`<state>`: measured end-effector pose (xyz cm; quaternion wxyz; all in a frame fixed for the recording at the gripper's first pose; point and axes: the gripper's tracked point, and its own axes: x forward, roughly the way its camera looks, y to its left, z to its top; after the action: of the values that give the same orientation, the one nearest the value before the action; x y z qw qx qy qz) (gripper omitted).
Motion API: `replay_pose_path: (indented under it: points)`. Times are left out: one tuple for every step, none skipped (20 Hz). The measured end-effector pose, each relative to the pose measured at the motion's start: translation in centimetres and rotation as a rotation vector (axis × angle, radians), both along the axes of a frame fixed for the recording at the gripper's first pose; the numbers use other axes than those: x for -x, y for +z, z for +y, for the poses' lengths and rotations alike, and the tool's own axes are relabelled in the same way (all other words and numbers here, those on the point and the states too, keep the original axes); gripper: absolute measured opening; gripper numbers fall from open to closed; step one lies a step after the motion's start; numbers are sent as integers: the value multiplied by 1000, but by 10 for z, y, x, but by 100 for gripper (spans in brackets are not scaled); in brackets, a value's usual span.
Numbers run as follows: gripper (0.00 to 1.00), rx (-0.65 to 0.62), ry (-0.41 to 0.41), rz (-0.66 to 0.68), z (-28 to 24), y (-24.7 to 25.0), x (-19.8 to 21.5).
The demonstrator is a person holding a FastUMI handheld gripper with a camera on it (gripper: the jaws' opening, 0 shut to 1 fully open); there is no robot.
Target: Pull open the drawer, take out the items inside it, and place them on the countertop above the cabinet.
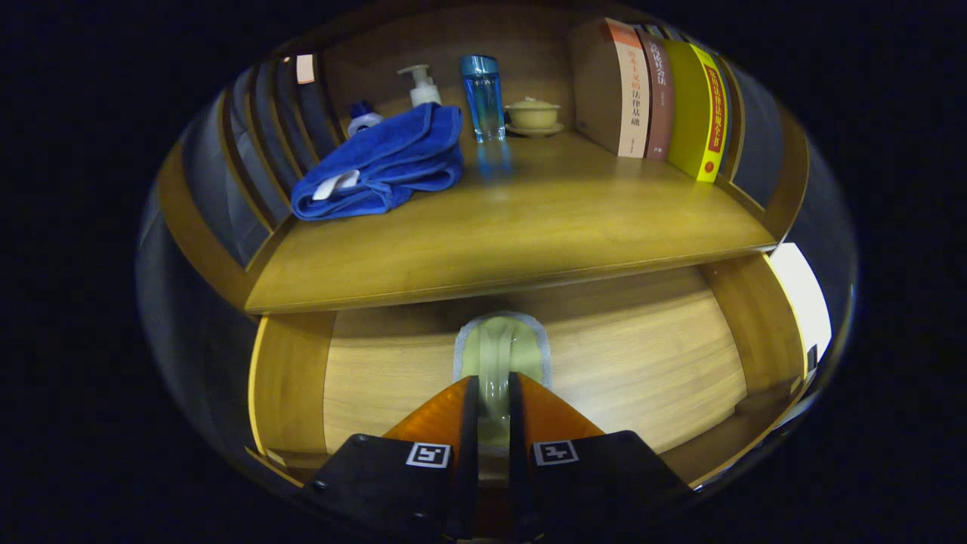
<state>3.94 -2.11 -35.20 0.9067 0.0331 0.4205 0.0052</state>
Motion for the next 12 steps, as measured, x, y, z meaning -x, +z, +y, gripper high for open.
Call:
replay_pose_path:
  points:
    - [26,-1,7,-10,0,8,3]
    - [26,-2,15,-19,1,16,5]
    - [26,-5,23,-26,1,26,8]
    - [27,-8,32,-34,2,35,11]
    - [26,-9,40,-41,1,43,14]
    - [26,-8,48,-46,1,50,17]
    - [26,-10,54,-52,0,58,18]
    - [26,-14,57,-60,-1,67,20]
    - [27,-17,61,-68,-2,76,21]
    - [27,-20,67,-74,-3,85,22]
    - [26,-20,73,-77,-4,92,25]
    - [26,-21,80,-83,-4,100,25]
